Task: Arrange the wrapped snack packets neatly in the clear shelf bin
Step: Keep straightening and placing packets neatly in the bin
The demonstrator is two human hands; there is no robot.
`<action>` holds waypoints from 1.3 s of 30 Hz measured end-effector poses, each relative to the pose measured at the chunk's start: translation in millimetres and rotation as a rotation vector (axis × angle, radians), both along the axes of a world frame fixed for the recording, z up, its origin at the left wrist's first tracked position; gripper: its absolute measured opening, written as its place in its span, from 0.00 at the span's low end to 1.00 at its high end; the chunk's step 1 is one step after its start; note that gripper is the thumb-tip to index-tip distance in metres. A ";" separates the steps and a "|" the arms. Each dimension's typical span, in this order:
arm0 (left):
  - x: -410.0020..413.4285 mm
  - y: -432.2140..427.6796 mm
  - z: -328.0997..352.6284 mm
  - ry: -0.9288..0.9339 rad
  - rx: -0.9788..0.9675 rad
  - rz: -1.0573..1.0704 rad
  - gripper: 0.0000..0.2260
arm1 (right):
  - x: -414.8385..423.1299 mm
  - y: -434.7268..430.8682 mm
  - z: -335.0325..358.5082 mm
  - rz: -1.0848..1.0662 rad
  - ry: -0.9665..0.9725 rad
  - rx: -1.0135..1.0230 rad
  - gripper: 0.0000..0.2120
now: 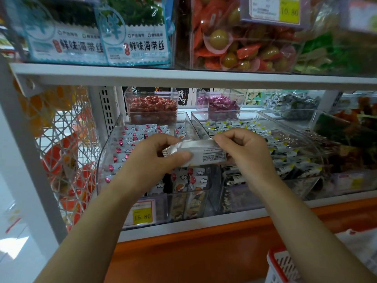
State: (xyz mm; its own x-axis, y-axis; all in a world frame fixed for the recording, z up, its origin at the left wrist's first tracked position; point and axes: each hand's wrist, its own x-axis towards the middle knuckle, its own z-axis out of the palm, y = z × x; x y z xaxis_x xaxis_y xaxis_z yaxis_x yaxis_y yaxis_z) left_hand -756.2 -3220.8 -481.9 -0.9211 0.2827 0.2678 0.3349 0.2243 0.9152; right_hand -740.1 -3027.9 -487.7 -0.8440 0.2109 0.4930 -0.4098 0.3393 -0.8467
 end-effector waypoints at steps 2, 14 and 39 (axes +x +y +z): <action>-1.0 -0.7 -0.2 0.019 0.020 0.014 0.05 | 0.9 5.8 2.4 0.086 -0.072 -0.030 0.07; -3.6 1.5 -3.7 0.164 -0.017 0.018 0.08 | 1.1 3.6 0.4 0.058 -0.120 -0.133 0.08; -98.1 42.6 2.8 0.302 -0.736 0.179 0.14 | -43.6 14.0 3.5 -0.252 0.030 -0.404 0.04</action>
